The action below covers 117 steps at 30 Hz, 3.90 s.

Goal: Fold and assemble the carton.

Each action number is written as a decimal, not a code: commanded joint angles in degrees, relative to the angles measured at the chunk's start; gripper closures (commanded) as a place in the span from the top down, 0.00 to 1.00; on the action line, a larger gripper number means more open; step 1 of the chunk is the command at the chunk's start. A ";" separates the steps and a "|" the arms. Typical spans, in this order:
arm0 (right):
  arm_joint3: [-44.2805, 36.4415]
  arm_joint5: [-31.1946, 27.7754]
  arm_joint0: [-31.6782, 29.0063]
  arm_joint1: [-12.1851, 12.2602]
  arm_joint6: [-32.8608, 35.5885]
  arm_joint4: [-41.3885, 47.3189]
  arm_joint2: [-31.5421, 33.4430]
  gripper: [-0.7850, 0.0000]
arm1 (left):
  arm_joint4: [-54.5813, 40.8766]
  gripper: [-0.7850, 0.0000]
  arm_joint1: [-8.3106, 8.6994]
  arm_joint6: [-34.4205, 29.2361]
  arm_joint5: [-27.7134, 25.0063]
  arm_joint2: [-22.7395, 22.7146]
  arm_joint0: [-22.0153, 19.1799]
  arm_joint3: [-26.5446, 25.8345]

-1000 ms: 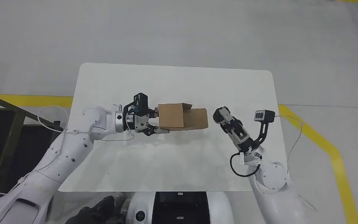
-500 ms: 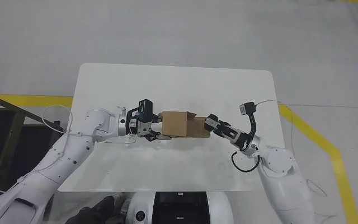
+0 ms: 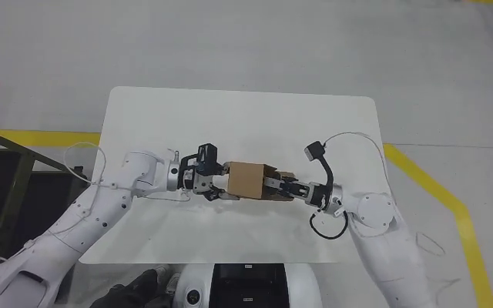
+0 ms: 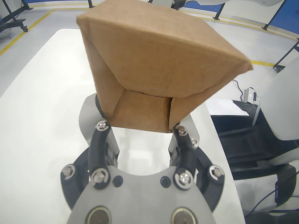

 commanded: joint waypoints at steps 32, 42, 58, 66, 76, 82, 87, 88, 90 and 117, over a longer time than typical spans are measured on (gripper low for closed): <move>6.74 -2.97 6.25 -0.45 -0.42 7.72 -11.44 0.00 | -2.63 0.57 1.84 0.82 0.00 7.05 -4.10 -1.38; 8.65 -3.73 7.53 -0.49 -1.80 8.68 -12.73 0.00 | -2.84 0.56 2.06 1.24 0.00 7.81 -4.69 -1.19; 7.41 -4.05 6.72 0.20 -1.13 11.14 -12.50 0.00 | -3.35 0.54 2.21 1.57 0.00 9.12 -5.52 -0.47; 11.02 -4.50 9.77 -0.57 -1.46 12.48 -16.03 0.00 | -3.51 0.48 2.31 1.74 0.00 9.59 -5.96 -0.73; 11.32 -4.89 9.65 -0.32 -2.24 12.59 -15.74 0.00 | -3.60 0.49 2.59 2.11 0.00 9.94 -6.19 -0.61; 10.57 -4.80 8.61 0.02 -1.73 14.05 -15.09 0.00 | -4.06 1.00 2.69 2.50 0.00 10.17 -6.32 -0.37; 12.43 -6.89 9.08 -0.33 -0.94 17.94 -16.14 0.00 | -4.63 1.00 2.83 3.00 0.00 10.32 -6.53 -0.76; 12.98 -7.39 9.24 -0.43 -0.81 18.67 -16.40 0.00 | -4.78 1.00 2.89 3.20 0.00 10.27 -6.58 -0.89; 14.01 -8.48 9.55 -0.64 -0.54 20.32 -16.85 0.00 | -4.93 1.00 3.08 3.65 0.00 10.12 -6.63 -1.17; 15.51 -10.46 10.09 -0.57 1.70 24.24 -16.59 0.00 | -18.12 1.00 6.77 8.87 0.00 3.75 -3.62 -0.34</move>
